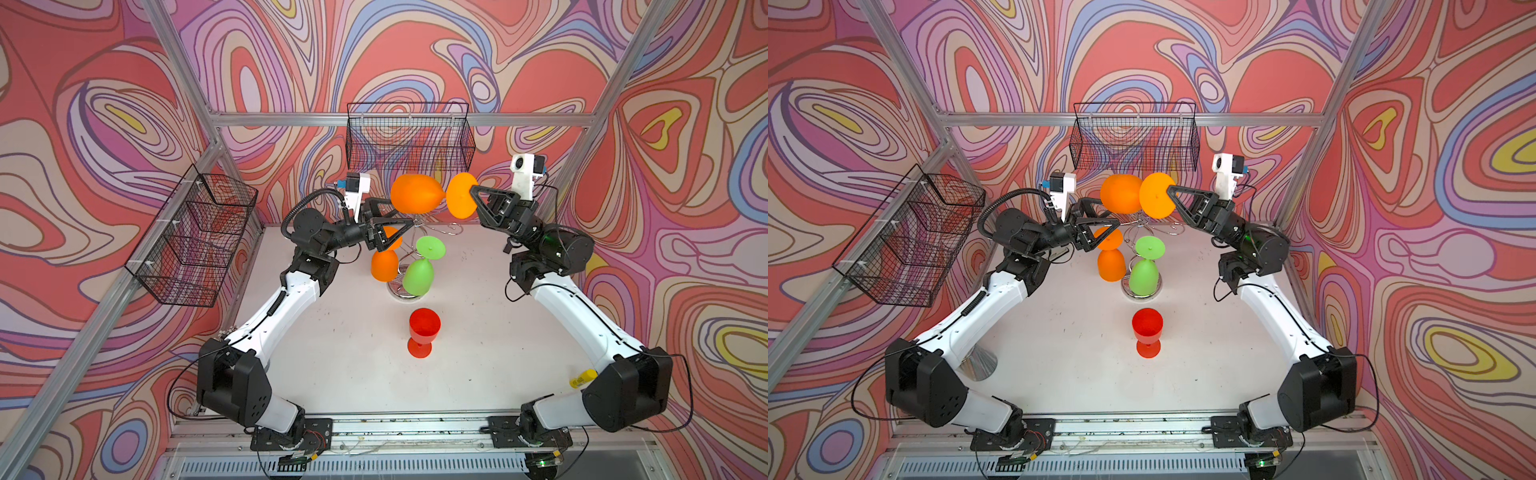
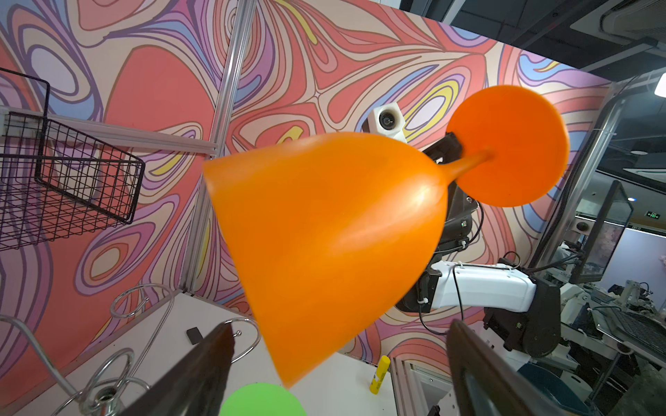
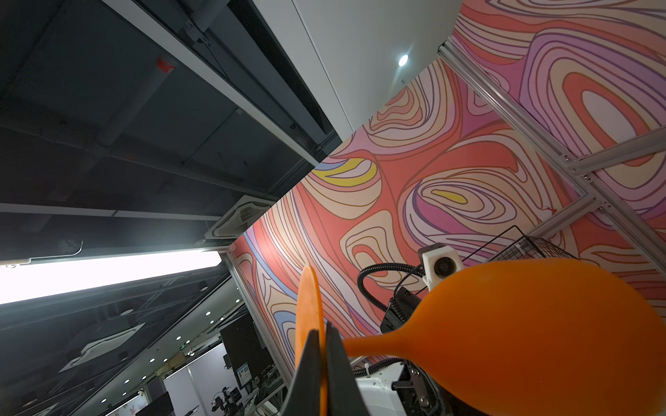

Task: Take the wine glass off the wine glass rack
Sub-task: 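Raise the orange glass toward the left gripper while the left gripper reaches to its bowl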

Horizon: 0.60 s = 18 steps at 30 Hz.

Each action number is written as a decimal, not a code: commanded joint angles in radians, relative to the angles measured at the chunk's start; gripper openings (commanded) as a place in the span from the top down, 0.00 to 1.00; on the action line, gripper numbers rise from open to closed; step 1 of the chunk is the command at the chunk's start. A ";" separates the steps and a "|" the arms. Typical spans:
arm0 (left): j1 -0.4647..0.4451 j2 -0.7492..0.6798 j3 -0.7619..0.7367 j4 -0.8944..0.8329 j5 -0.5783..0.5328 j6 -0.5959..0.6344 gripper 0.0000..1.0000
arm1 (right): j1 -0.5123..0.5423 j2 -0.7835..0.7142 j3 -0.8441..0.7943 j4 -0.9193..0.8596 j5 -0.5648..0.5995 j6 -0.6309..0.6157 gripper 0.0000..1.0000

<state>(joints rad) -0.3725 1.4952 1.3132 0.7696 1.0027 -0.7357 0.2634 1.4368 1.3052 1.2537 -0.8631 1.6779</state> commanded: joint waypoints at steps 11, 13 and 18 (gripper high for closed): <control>0.000 0.009 -0.028 0.275 0.085 -0.082 0.44 | 0.004 0.071 -0.024 0.159 0.053 0.117 1.00; 0.000 0.029 -0.023 0.363 0.119 -0.139 0.48 | 0.004 0.077 -0.022 0.159 0.055 0.121 1.00; 0.000 0.094 0.017 0.577 0.189 -0.309 0.57 | 0.004 0.079 -0.020 0.153 0.052 0.120 1.00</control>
<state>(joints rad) -0.3649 1.5635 1.2900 1.1084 1.0939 -0.9115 0.2634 1.5017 1.2850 1.4017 -0.8196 1.8023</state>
